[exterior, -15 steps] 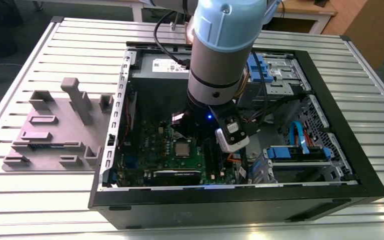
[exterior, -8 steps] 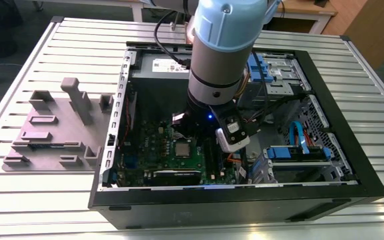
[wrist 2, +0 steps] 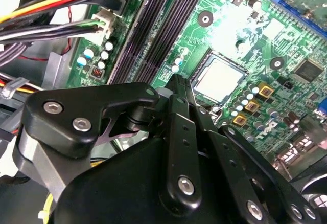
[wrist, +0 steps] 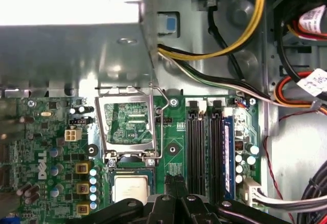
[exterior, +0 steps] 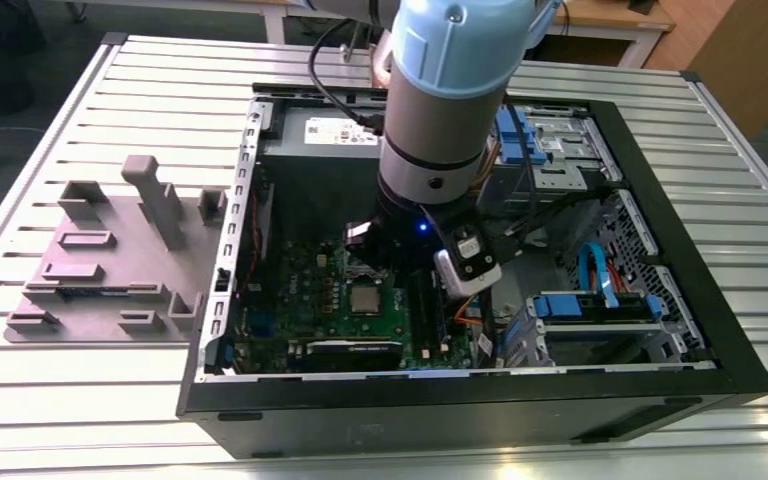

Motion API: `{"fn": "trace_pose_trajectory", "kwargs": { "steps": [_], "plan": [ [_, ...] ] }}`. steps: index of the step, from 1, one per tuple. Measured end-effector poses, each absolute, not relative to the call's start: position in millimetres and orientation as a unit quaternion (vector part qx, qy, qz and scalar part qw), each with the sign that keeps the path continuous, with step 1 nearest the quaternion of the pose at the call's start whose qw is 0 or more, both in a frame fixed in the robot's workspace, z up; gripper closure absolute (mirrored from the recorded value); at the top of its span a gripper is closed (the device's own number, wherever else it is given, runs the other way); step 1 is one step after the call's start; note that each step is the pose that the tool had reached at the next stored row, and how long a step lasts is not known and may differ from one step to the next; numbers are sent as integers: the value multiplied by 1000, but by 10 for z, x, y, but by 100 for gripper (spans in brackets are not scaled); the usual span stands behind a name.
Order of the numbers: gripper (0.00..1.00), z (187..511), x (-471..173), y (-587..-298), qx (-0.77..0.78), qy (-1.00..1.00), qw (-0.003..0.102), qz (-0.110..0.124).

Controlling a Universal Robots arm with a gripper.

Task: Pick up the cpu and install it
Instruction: 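Close the cpu cover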

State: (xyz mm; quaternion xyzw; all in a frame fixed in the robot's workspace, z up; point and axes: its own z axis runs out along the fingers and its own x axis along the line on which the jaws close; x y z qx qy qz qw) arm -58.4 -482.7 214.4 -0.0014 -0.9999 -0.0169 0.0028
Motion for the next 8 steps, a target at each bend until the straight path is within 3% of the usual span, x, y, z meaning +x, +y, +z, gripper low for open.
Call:
{"fn": "trace_pose_trajectory", "kwargs": {
  "steps": [8],
  "plan": [
    [89,2131,-585,-4826,66,-998,4,-17]
  ]
}}
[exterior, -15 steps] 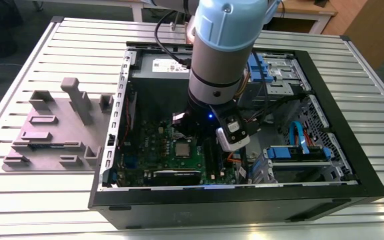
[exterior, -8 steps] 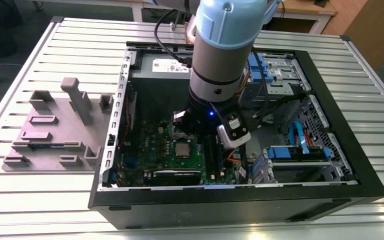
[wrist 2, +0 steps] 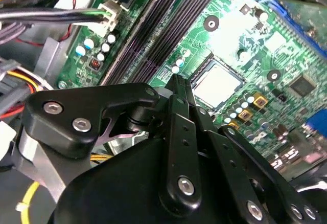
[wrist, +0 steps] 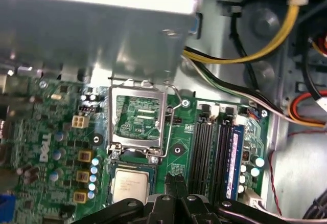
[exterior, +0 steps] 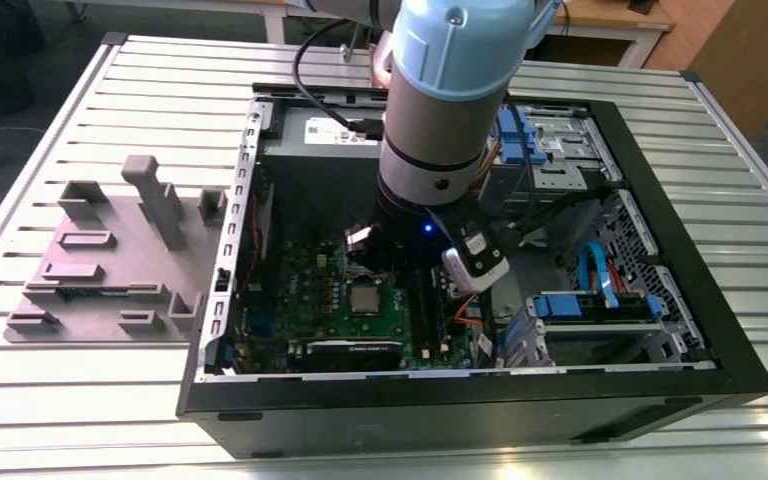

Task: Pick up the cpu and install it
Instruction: 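Close the cpu cover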

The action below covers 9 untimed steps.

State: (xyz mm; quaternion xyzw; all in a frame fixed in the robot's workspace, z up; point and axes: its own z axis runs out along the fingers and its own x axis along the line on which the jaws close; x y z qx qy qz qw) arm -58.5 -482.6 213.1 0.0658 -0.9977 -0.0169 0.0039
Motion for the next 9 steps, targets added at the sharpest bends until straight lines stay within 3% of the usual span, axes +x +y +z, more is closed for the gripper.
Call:
{"fn": "trace_pose_trajectory", "kwargs": {
  "steps": [9],
  "plan": [
    [89,2127,-584,-4823,103,-995,4,-17]
  ]
}}
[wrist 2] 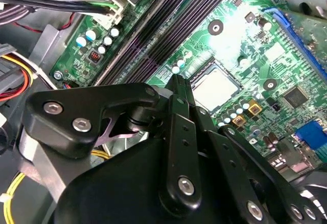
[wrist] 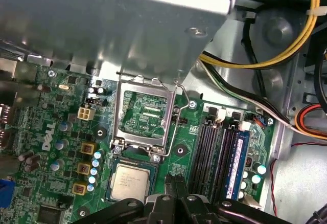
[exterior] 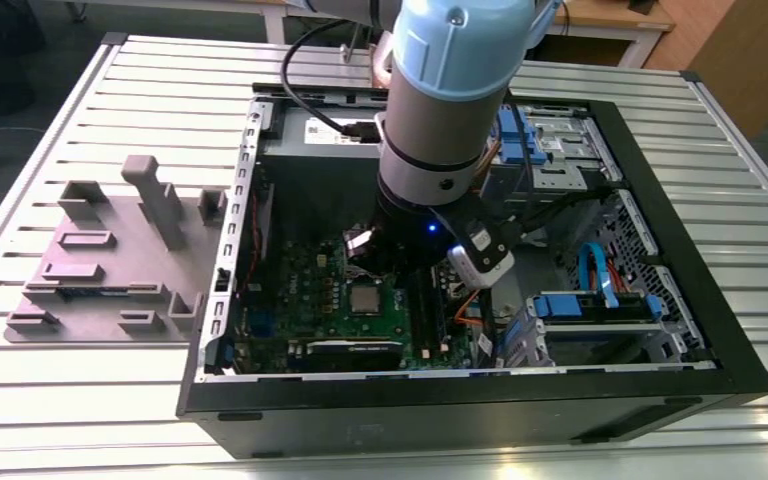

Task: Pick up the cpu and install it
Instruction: 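Close the cpu cover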

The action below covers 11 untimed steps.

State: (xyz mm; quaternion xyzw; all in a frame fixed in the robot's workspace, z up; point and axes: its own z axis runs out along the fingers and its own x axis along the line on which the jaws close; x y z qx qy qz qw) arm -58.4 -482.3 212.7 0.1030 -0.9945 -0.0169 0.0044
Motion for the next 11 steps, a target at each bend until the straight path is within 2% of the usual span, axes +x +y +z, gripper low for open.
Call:
{"fn": "trace_pose_trajectory", "kwargs": {
  "steps": [11],
  "plan": [
    [89,2106,-569,-4638,106,-994,4,-17]
  ]
}}
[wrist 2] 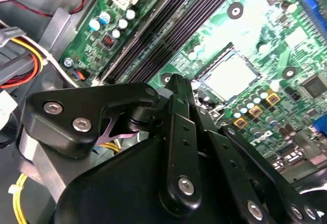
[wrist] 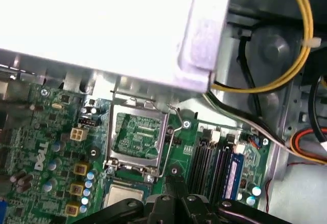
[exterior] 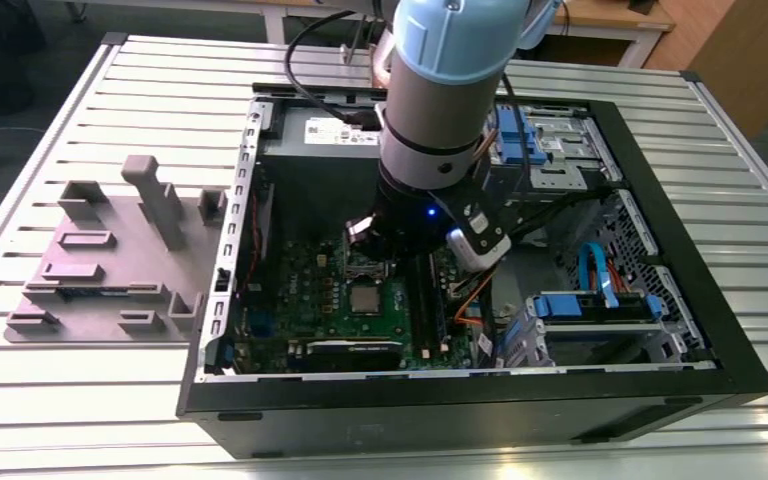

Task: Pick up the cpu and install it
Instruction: 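Close the cpu cover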

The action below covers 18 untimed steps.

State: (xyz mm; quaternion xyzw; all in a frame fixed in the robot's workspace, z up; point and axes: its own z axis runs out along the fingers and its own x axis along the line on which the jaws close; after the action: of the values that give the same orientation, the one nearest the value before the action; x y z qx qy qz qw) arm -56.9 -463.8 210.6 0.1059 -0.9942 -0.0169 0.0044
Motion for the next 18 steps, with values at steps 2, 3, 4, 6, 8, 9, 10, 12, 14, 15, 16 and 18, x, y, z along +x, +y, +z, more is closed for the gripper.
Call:
{"fn": "trace_pose_trajectory", "kwargs": {
  "steps": [2,3,4,6,8,9,10,12,14,15,16,18],
  "plan": [
    [89,2096,-569,-4637,115,-993,4,-17],
    [89,2093,-570,-4637,122,-992,5,-17],
    [89,2088,-570,-4637,128,-992,5,-17],
    [89,2084,-569,-4637,141,-990,5,-16],
    [89,2083,-558,-4636,147,-989,5,-17],
    [89,2082,-552,-4636,150,-989,5,-17],
    [89,2082,-546,-4635,152,-988,5,-17],
    [89,2082,-535,-4633,155,-988,5,-18],
    [89,2081,-534,-4614,157,-987,5,-19],
    [89,2081,-534,-4596,157,-987,5,-19],
    [89,2080,-533,-4577,157,-987,5,-19],
    [89,2079,-533,-4534,157,-987,4,-21]
  ]
}}
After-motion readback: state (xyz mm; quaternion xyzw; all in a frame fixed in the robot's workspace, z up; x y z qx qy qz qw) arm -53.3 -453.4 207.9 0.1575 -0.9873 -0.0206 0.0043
